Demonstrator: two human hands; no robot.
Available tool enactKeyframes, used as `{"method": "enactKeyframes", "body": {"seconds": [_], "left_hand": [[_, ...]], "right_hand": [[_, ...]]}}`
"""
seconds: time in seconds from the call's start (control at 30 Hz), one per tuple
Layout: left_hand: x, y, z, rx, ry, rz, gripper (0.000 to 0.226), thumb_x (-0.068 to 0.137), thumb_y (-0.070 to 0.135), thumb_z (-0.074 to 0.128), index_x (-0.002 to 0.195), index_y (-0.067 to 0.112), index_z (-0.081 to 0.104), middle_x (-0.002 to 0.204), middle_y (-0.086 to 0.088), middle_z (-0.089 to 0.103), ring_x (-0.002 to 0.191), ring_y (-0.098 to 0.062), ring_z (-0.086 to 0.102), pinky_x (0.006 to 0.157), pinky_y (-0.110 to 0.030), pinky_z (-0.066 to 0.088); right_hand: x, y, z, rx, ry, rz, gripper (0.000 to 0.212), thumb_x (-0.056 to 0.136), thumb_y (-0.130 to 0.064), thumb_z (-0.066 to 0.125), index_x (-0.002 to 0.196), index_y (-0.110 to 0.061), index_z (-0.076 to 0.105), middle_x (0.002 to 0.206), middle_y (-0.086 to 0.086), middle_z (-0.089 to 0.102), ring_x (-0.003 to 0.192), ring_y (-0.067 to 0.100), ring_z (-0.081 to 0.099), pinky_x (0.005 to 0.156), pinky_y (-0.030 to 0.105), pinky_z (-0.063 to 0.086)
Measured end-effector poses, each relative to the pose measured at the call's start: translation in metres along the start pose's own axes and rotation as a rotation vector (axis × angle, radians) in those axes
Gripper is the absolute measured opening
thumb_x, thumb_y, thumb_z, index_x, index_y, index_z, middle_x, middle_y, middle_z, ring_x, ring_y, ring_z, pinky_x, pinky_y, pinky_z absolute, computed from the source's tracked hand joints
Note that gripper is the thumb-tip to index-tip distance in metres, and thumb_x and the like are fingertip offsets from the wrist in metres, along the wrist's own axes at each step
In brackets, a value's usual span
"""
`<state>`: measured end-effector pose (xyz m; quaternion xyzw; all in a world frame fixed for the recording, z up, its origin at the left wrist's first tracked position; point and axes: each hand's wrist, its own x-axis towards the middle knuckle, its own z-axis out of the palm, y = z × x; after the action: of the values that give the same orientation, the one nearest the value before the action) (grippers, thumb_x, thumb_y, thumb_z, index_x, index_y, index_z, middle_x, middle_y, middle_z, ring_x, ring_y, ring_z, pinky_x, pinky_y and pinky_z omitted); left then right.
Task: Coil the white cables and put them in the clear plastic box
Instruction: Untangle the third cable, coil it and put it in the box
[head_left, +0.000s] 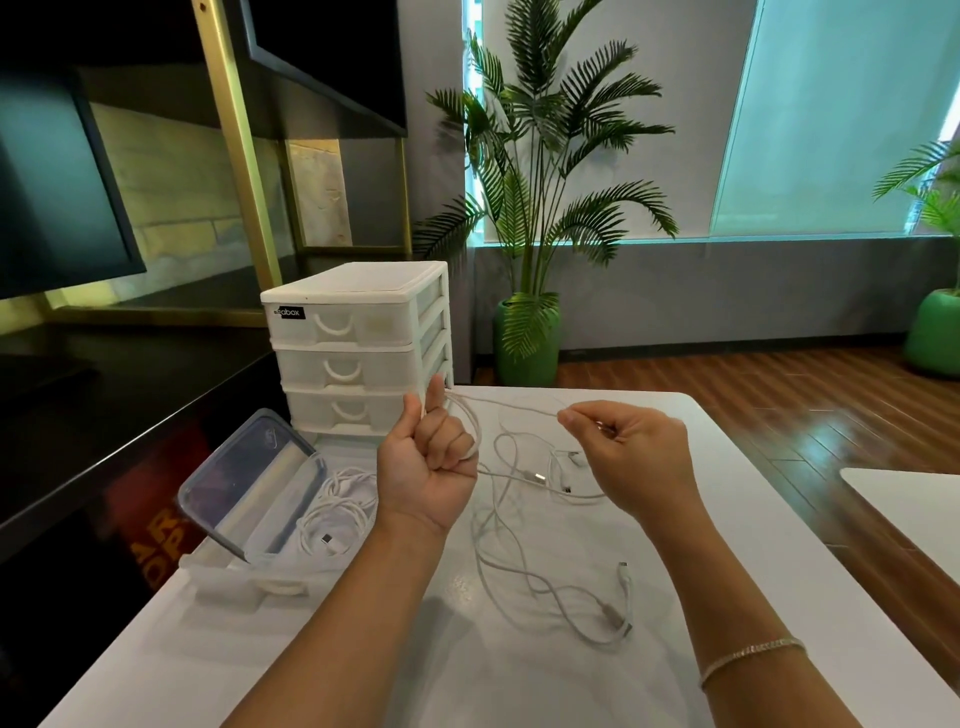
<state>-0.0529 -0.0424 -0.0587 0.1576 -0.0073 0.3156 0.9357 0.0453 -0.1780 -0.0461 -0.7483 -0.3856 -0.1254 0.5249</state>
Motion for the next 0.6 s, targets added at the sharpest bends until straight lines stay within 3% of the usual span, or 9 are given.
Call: {"method": "enactKeyframes", "body": {"seconds": [0.1,0.27,0.37,0.43,0.53,0.6], "left_hand": [[0.001,0.0,0.001,-0.024,0.021,0.029,0.044,0.1,0.027,0.026,0.099,0.001,0.062,0.038,0.006,0.031,0.03,-0.007,0.028,0.036,-0.013,0.022],[0.0,0.001,0.013,0.071,-0.003,0.094,0.043,0.102,0.024,0.025,0.13,-0.006,0.038,0.048,0.006,0.042,0.038,-0.005,0.037,0.041,-0.012,0.034],[-0.004,-0.002,0.017,0.351,-0.018,0.135,0.047,0.1,0.025,0.029,0.14,0.0,0.032,0.052,0.005,0.048,0.046,-0.005,0.046,0.05,-0.012,0.045],[-0.007,-0.007,0.017,0.633,-0.048,0.165,0.046,0.1,0.024,0.03,0.141,0.005,0.032,0.054,0.004,0.054,0.054,-0.006,0.054,0.067,-0.017,0.05],[-0.011,-0.016,0.016,1.057,-0.109,0.187,0.045,0.1,0.027,0.028,0.143,0.015,0.03,0.058,0.009,0.06,0.068,-0.006,0.063,0.089,-0.024,0.046],[-0.012,-0.021,0.016,1.21,-0.127,0.181,0.046,0.099,0.03,0.028,0.144,0.022,0.029,0.066,0.008,0.06,0.079,-0.005,0.063,0.091,-0.022,0.046]], "right_hand": [[-0.003,-0.001,0.004,-0.076,-0.003,-0.089,0.016,0.084,-0.024,0.067,0.091,-0.015,0.076,0.087,0.0,0.075,0.074,0.017,0.067,0.074,0.033,0.057],[-0.008,-0.004,0.006,-0.207,-0.109,-0.243,0.019,0.084,-0.029,0.065,0.094,-0.017,0.076,0.088,0.001,0.075,0.072,0.018,0.068,0.069,0.033,0.057],[-0.01,-0.011,0.009,-0.284,-0.223,-0.294,0.021,0.085,-0.033,0.062,0.096,-0.021,0.075,0.089,0.0,0.075,0.073,0.019,0.067,0.069,0.034,0.056],[-0.011,-0.016,0.011,-0.329,-0.312,-0.296,0.023,0.087,-0.036,0.058,0.099,-0.024,0.074,0.092,-0.003,0.074,0.076,0.016,0.066,0.074,0.033,0.055],[-0.012,-0.023,0.011,-0.352,-0.371,-0.278,0.026,0.088,-0.04,0.057,0.103,-0.026,0.072,0.095,-0.004,0.073,0.077,0.013,0.064,0.08,0.029,0.053],[-0.013,-0.025,0.009,-0.306,-0.368,-0.257,0.026,0.086,-0.038,0.061,0.103,-0.023,0.072,0.094,-0.003,0.074,0.073,0.009,0.061,0.079,0.025,0.052]]}}
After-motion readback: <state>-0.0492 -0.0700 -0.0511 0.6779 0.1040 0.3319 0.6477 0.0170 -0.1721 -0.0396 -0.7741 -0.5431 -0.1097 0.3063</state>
